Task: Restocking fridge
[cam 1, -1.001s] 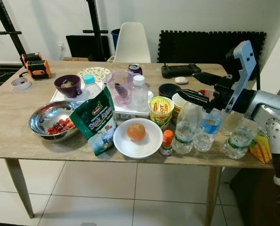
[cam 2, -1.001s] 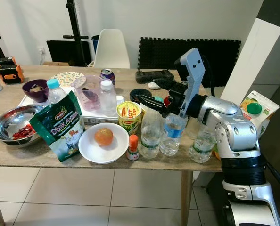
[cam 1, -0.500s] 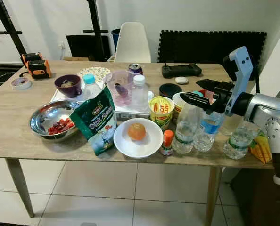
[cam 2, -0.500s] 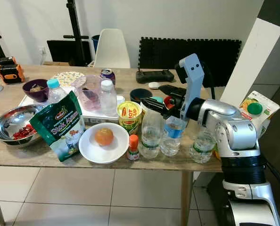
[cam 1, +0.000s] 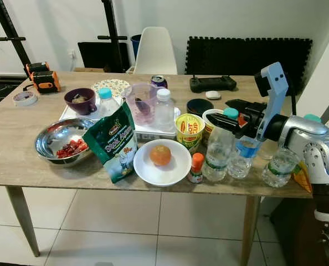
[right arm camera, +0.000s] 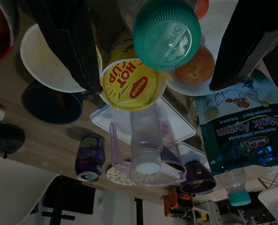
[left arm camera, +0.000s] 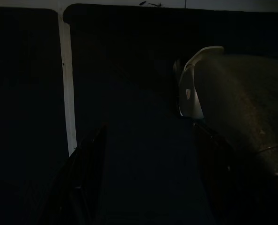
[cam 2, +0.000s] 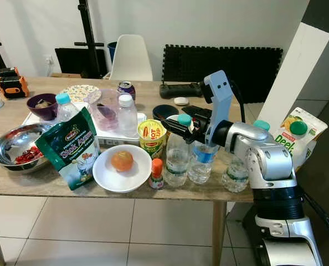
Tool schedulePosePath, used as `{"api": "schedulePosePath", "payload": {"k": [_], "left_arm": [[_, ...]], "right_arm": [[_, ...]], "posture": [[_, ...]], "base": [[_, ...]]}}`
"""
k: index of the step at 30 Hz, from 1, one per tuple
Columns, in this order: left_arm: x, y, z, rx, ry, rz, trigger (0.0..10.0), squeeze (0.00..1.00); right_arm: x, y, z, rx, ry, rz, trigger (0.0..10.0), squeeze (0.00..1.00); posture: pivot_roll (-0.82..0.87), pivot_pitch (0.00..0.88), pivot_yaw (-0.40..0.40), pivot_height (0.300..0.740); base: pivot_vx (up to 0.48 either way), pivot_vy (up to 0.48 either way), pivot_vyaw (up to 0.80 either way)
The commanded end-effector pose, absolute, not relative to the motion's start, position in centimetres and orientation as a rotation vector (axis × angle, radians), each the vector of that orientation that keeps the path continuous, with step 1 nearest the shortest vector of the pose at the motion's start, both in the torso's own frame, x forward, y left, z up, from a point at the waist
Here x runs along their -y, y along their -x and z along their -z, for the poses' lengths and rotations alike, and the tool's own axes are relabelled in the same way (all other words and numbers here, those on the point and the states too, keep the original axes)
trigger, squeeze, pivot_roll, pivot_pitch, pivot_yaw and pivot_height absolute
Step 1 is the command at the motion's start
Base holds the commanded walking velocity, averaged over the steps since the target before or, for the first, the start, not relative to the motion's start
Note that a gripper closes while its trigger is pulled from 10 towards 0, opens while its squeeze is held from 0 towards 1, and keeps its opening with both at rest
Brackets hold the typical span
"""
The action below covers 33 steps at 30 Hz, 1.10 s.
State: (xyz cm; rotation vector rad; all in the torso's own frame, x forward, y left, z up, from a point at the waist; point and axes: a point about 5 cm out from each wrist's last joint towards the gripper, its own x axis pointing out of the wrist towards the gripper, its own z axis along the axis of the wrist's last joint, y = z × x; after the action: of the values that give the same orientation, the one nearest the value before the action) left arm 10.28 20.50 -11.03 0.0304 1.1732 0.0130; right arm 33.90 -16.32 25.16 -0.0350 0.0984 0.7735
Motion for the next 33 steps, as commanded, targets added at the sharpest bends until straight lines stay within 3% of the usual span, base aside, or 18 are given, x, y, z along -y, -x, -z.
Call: {"api": "schedulePosePath", "payload": {"k": [1,13,14,15,16,33], "left_arm": [[-20.19,-9.50,11.29,-1.207,-0.025,-0.003,10.0,0.00],[-20.28,-9.32,11.32,-1.211,-0.025,-0.006,10.0,0.00],[-20.31,-9.31,11.32,-1.211,-0.025,-0.006,10.0,0.00],[-20.31,-9.31,11.32,-1.211,-0.025,-0.006,10.0,0.00],[-20.31,-9.31,11.31,-1.210,-0.024,-0.007,10.0,0.00],[-20.24,-9.29,11.33,-1.211,-0.022,-0.008,10.0,0.00]], "right_arm": [[16.33,-33.96,-23.90,-0.164,0.035,-0.761,10.0,0.00],[16.81,-34.18,-23.22,-0.200,0.108,-0.705,10.0,0.00],[16.81,-34.21,-23.23,-0.198,0.107,-0.702,2.1,0.00],[16.81,-34.21,-23.23,-0.198,0.107,-0.702,2.1,0.00],[16.84,-34.23,-23.27,-0.197,0.110,-0.698,0.0,0.00],[16.62,-34.13,-24.03,-0.163,0.119,-0.717,0.0,0.00]], "posture": [[-0.06,0.000,-0.024,0.740],[-0.06,0.000,-0.026,0.740],[-0.06,0.000,-0.026,0.740],[-0.06,0.000,-0.026,0.740],[-0.06,0.000,-0.024,0.740],[-0.06,0.000,-0.027,0.740]], "base": [[0.000,0.000,0.00],[0.000,0.000,0.00],[0.000,0.000,0.00],[0.000,0.000,0.00],[0.000,0.000,0.00],[0.000,0.000,0.00]]}}
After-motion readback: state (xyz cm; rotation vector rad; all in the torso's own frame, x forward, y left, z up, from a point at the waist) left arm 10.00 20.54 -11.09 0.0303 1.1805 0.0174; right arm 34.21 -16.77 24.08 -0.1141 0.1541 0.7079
